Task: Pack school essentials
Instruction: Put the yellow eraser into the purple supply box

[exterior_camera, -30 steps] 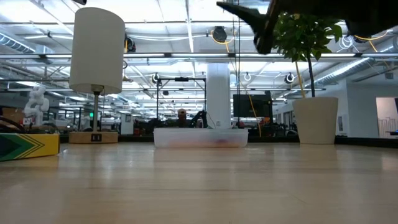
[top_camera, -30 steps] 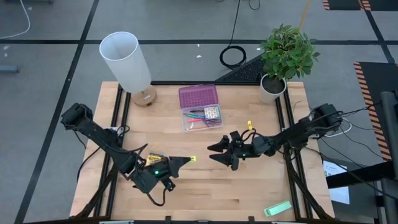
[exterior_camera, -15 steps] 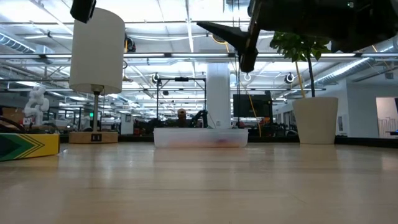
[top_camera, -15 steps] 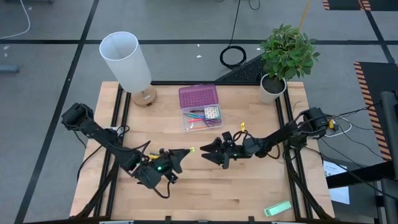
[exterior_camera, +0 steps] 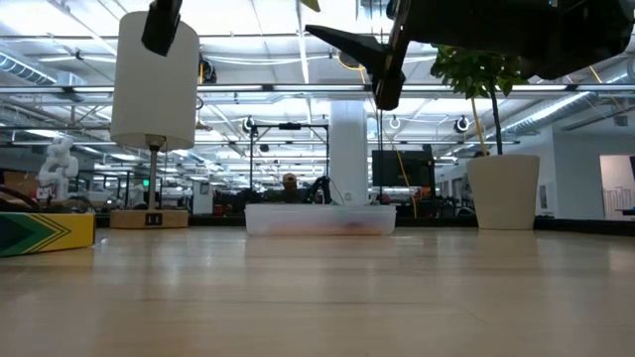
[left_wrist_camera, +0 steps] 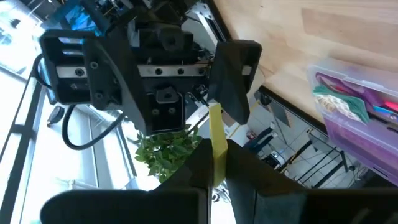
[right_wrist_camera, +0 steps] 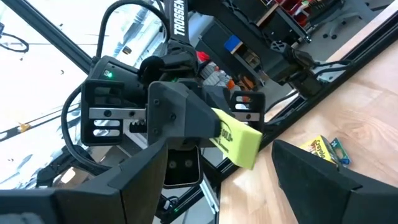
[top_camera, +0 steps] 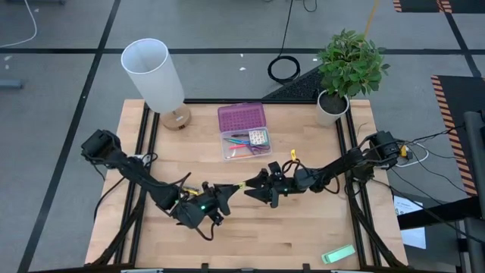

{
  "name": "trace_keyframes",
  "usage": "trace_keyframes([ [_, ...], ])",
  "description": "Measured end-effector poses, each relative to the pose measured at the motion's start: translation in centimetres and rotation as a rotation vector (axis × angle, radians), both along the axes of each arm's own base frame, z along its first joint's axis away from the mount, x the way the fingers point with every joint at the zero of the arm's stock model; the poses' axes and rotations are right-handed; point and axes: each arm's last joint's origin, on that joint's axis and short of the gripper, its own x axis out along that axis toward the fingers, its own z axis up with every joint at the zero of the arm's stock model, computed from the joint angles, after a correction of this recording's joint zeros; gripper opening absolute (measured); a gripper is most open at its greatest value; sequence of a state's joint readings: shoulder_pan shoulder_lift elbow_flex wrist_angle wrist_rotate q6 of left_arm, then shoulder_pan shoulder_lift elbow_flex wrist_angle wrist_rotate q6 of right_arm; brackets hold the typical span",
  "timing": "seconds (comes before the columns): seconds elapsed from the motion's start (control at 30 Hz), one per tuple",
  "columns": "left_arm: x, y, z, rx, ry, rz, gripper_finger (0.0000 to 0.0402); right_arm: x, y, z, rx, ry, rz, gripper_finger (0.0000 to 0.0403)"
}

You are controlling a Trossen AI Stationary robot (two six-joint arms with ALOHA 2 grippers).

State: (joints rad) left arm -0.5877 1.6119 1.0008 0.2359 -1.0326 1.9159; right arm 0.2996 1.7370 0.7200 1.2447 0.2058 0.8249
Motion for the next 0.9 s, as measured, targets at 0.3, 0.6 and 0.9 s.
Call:
trace_keyframes([
  [0.3,0.4,0.5,0.0,-0.005,0.014,-0.027,0.0031,0.0,0.0,0.0,-0.003,0.004,-0.001,0.0245],
  [0.6,0.7,1.1,0.0,-0.007,0.014,-0.011,0.0031,0.0,0.0,-0.1,-0.009,0.006,-0.004,0.0152],
  [0.9,0.8,1.2,0.0,-0.02,0.011,-0.015,0.0031,0.0,0.0,-0.1,-0.028,0.005,-0.009,0.0085],
])
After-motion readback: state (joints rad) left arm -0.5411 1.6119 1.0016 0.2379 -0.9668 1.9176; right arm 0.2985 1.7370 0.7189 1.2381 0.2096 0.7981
